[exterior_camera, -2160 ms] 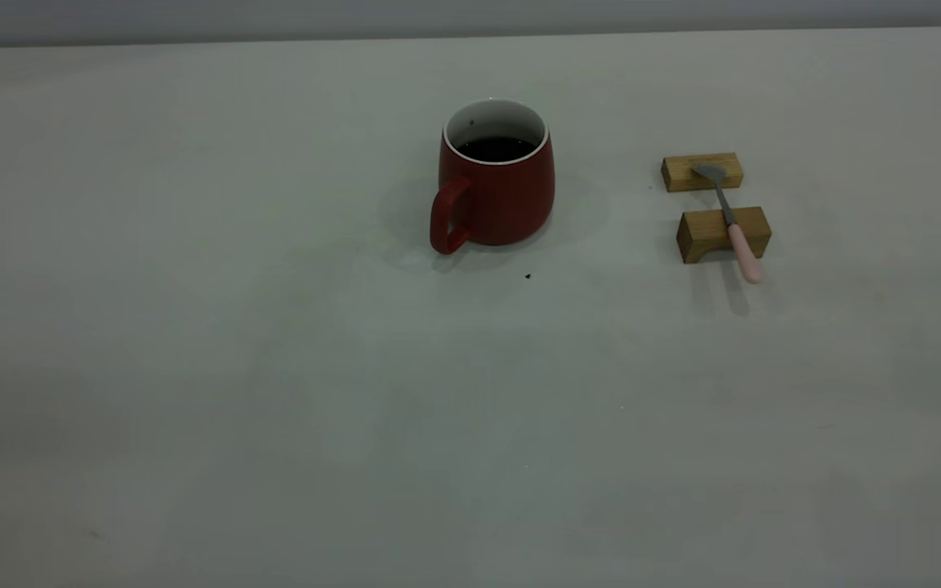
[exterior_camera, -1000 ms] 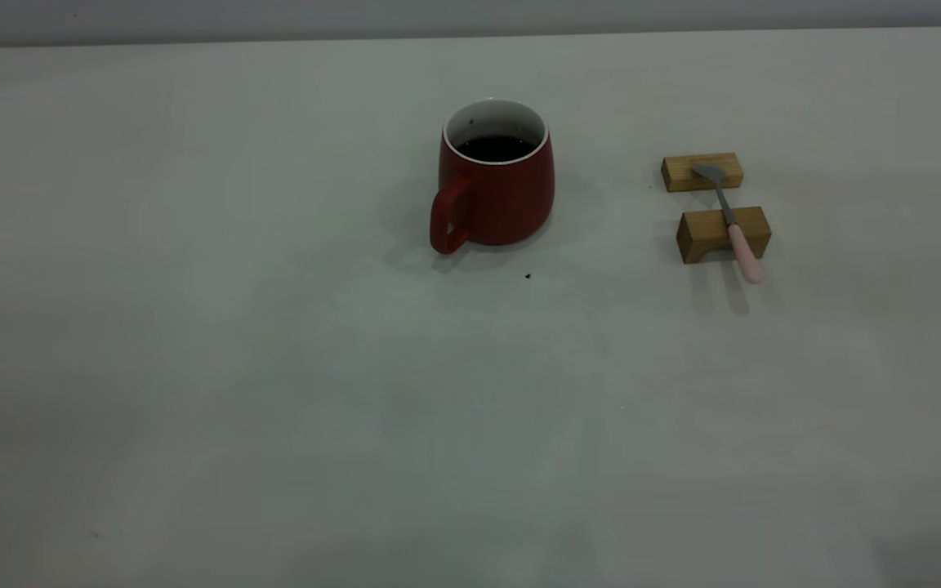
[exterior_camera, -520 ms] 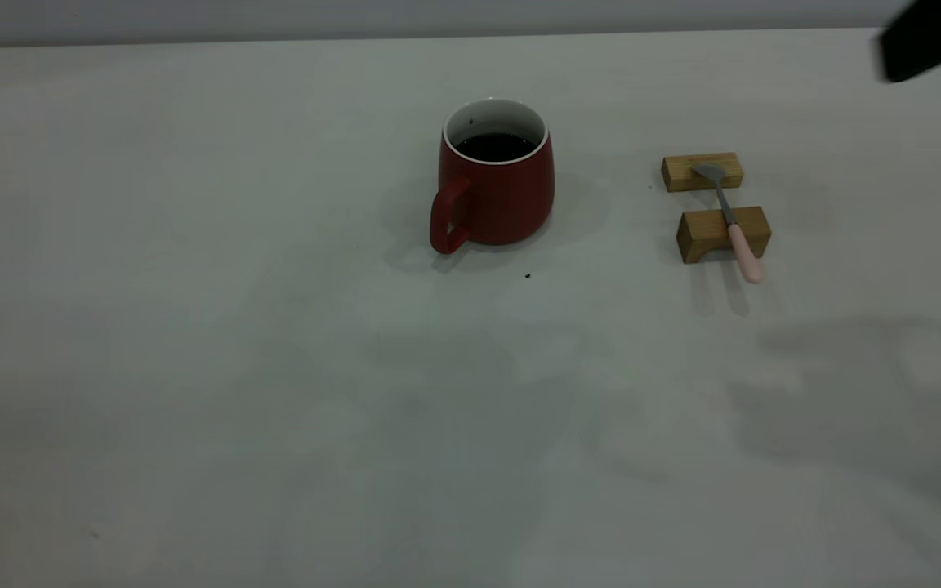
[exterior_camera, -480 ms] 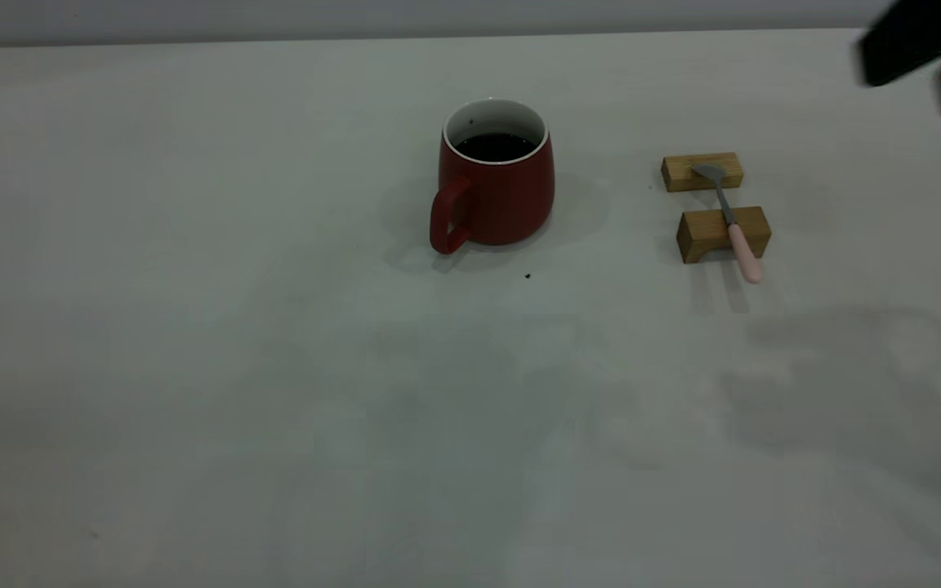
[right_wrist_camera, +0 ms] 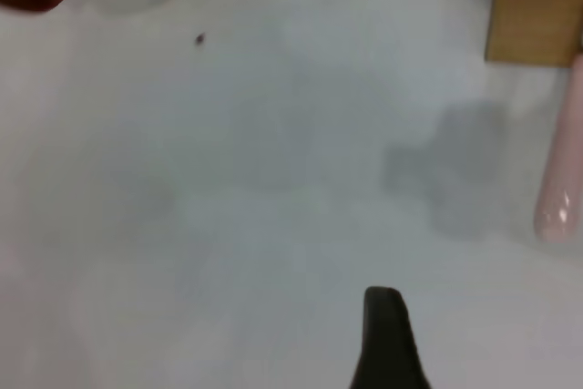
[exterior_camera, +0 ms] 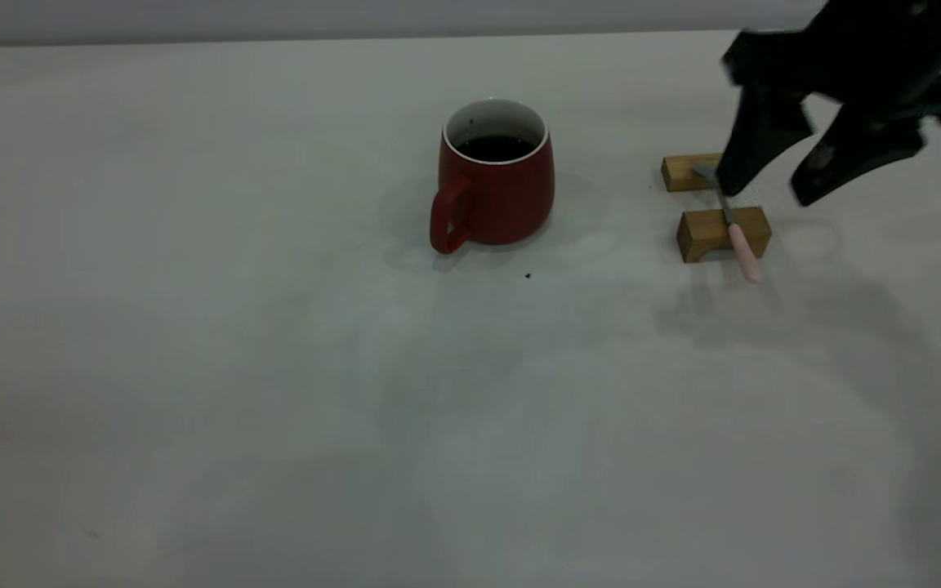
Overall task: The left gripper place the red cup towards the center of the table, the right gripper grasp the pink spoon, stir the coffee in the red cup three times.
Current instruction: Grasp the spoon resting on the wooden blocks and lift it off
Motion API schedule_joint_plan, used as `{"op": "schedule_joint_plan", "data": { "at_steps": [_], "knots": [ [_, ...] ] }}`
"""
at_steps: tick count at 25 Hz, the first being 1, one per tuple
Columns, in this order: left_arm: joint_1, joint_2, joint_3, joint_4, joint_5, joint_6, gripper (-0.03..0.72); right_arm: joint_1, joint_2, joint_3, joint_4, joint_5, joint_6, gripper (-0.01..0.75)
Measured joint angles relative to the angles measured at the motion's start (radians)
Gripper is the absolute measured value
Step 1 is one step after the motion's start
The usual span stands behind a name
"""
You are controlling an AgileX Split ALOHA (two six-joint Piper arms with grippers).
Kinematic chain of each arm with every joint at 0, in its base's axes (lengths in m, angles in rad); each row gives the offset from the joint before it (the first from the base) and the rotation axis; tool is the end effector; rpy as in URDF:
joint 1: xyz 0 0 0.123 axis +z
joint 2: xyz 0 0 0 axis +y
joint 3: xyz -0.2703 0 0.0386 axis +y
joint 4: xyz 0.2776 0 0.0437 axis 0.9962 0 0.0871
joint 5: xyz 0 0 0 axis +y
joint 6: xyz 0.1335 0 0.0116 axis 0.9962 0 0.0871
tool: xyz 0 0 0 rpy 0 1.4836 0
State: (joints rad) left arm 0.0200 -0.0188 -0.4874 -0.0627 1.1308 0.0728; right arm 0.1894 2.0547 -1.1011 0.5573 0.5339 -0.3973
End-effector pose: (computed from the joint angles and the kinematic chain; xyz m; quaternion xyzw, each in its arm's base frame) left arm 0.0657 -0.0063 0.2609 0.0253 0.8687 -0.0083 0.4947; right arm 0.3730 0.1083 0.0178 -0.0626 0.9818 0.1503 0.0980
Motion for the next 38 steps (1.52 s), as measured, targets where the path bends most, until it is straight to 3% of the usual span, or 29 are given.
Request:
{"op": "schedule_joint_plan", "data": {
  "at_steps": [13,31,34,36,38],
  "knots": [
    [0.0,0.0,0.0,0.0,0.0,0.0,0.446,0.02,0.19,-0.186,-0.325,0.0,0.233,0.582],
    [0.0,0.0,0.0,0.0,0.0,0.0,0.446,0.021,0.328,-0.192,-0.27,-0.079,0.209,0.579],
    [0.0,0.0,0.0,0.0,0.0,0.0,0.446,0.021,0.335,-0.192,-0.27,-0.082,0.209,0.521],
    [0.0,0.0,0.0,0.0,0.0,0.0,0.446,0.021,0.335,-0.194,-0.27,-0.081,0.207,0.435],
    [0.0,0.0,0.0,0.0,0.0,0.0,0.446,0.021,0.335,-0.194,-0.27,-0.073,0.206,0.302]
  ]
}}
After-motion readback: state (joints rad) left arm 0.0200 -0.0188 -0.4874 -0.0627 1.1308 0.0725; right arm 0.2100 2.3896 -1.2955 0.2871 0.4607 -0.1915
